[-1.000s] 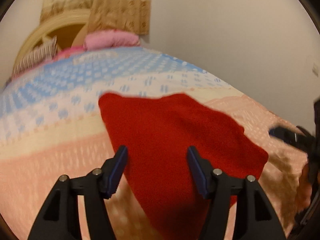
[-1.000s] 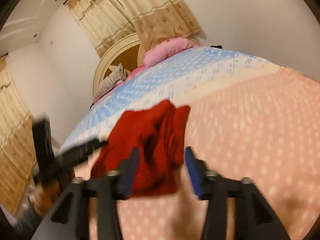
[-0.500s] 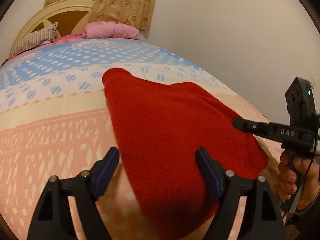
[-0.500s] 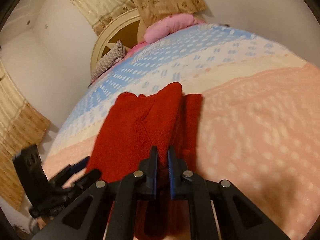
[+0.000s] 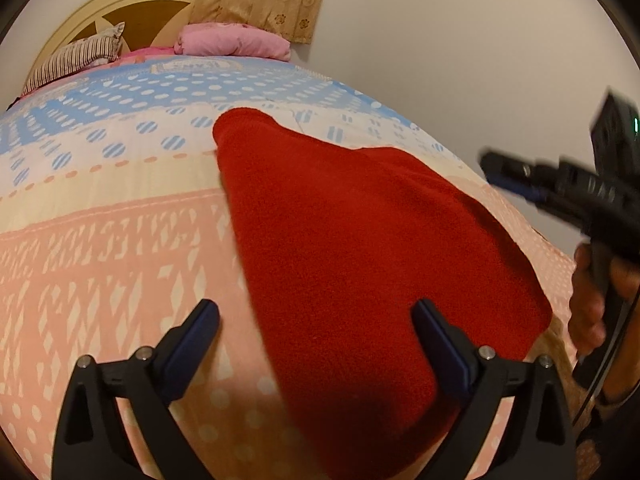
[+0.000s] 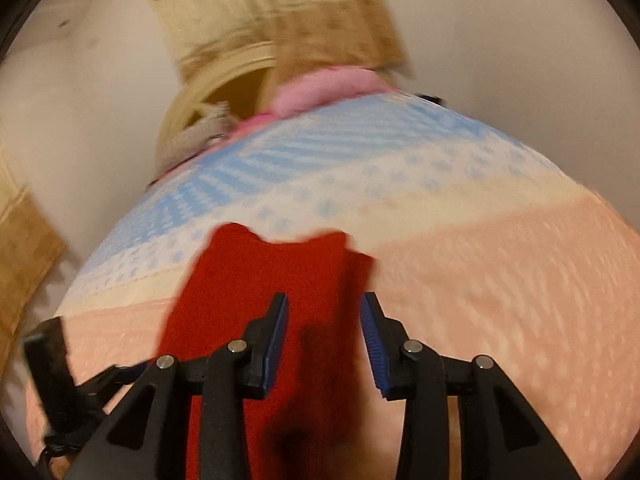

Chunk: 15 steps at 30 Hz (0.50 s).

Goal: Fold small clothes
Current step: 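Open the left tool while the right tool opens to release the sweater, then press the folded red sweater flat with the right tool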

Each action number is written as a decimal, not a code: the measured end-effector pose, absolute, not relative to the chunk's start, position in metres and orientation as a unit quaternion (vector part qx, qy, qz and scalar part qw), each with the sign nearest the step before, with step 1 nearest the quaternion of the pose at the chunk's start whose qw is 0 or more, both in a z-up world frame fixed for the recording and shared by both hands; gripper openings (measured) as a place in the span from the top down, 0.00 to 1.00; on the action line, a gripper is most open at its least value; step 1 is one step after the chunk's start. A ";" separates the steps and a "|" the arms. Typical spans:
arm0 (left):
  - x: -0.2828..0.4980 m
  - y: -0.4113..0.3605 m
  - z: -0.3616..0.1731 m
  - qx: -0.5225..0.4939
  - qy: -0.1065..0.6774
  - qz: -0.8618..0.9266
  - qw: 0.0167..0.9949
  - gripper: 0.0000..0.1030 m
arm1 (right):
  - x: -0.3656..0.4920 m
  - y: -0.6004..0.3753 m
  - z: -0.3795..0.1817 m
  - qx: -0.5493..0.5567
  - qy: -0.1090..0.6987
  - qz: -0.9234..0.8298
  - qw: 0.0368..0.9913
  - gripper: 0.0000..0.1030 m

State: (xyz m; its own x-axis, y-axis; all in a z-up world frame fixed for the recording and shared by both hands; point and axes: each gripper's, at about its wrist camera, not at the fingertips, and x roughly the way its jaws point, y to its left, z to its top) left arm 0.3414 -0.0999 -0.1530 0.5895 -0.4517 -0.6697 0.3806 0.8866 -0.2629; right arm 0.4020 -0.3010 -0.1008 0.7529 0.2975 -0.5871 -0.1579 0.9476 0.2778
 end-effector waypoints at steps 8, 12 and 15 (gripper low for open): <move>0.332 -0.085 -0.141 -0.072 0.344 -0.234 0.907 0.00 | 0.448 -0.281 -0.144 0.072 0.433 0.166 0.883 0.57; 0.346 -0.090 -0.152 -0.069 0.389 -0.212 0.894 0.00 | 0.442 -0.301 -0.152 0.114 0.429 0.181 0.878 0.57; 0.349 -0.093 -0.157 -0.063 0.406 -0.212 0.887 0.00 | 0.440 -0.291 -0.151 0.075 0.434 0.174 0.881 0.57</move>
